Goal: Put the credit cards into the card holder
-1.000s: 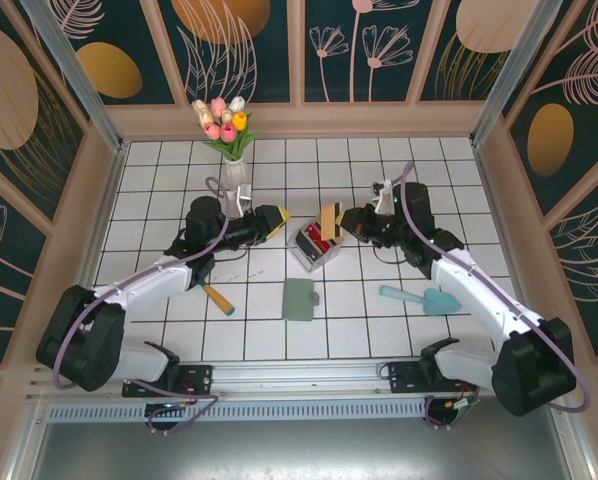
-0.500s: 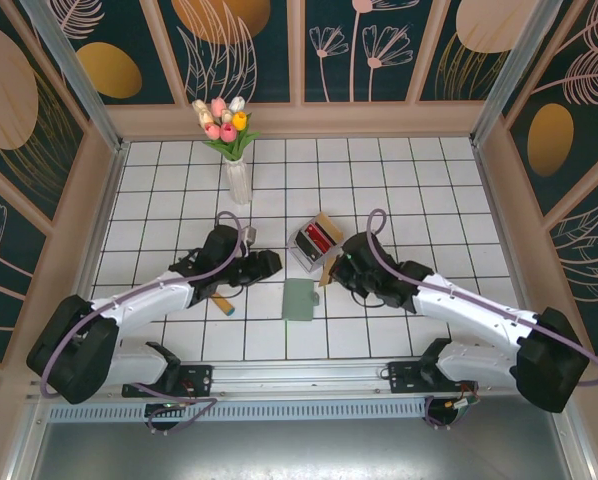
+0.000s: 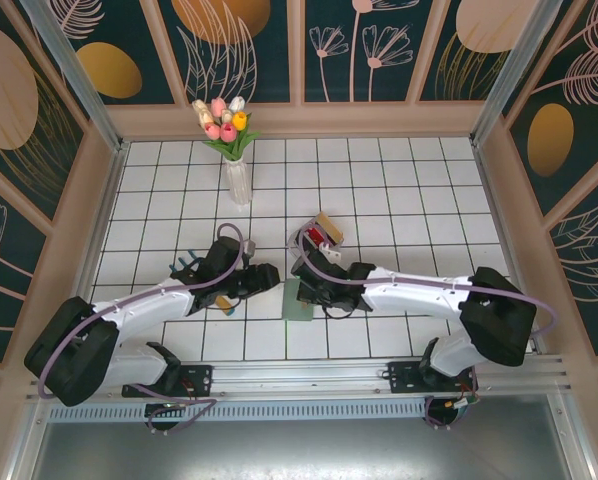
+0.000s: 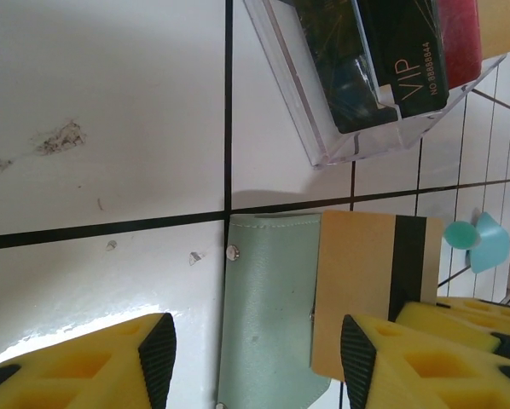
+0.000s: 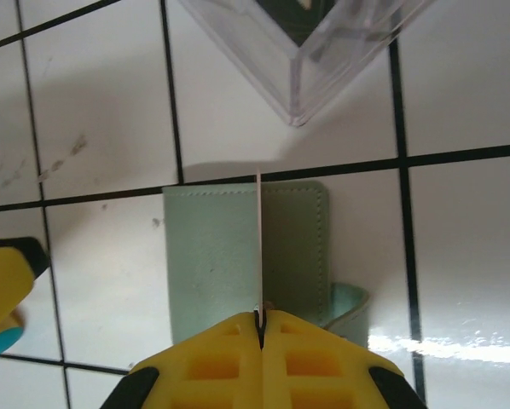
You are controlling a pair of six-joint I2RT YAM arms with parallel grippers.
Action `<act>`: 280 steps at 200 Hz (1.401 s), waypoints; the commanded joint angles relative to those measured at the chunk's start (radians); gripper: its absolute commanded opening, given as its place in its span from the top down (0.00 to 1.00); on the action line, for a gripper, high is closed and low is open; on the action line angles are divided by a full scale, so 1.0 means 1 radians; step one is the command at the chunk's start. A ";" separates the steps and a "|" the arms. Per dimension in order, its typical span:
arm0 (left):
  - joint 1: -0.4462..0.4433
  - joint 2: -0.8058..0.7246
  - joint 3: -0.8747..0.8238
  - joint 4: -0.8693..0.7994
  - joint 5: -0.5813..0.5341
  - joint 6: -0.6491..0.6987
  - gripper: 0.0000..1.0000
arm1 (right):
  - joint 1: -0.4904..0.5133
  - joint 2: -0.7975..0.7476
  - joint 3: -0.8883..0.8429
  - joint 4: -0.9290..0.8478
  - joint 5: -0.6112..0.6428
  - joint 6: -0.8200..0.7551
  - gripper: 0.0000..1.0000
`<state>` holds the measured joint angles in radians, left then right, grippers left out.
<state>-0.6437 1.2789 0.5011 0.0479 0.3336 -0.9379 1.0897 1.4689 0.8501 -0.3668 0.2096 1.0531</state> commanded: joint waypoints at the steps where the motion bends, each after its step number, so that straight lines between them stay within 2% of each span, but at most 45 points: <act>1: -0.008 0.010 -0.002 -0.010 -0.006 0.023 0.43 | 0.009 -0.042 -0.013 -0.080 0.082 0.004 1.00; 48: -0.017 0.042 0.010 0.014 0.024 0.029 0.43 | -0.012 -0.184 -0.132 -0.021 0.057 -0.009 1.00; 87: -0.033 0.087 0.044 0.016 0.030 0.039 0.42 | -0.042 -0.169 -0.140 -0.052 0.055 -0.045 1.00; 119: -0.052 0.128 0.063 0.035 0.041 0.040 0.43 | -0.051 -0.154 -0.158 0.005 0.025 -0.074 1.00; 183: -0.087 0.231 0.085 0.092 0.040 0.023 0.56 | -0.082 -0.157 -0.207 0.156 -0.078 -0.096 1.00; 226: -0.096 0.275 0.083 0.135 0.056 0.008 0.61 | -0.107 -0.184 -0.237 0.223 -0.141 -0.089 1.00; 280: -0.100 0.225 0.079 0.167 0.059 -0.010 0.50 | -0.125 -0.272 -0.266 0.329 -0.190 -0.063 1.00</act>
<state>-0.7391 1.5398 0.5671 0.1825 0.3847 -0.9386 0.9794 1.2469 0.6094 -0.1356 0.0544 0.9752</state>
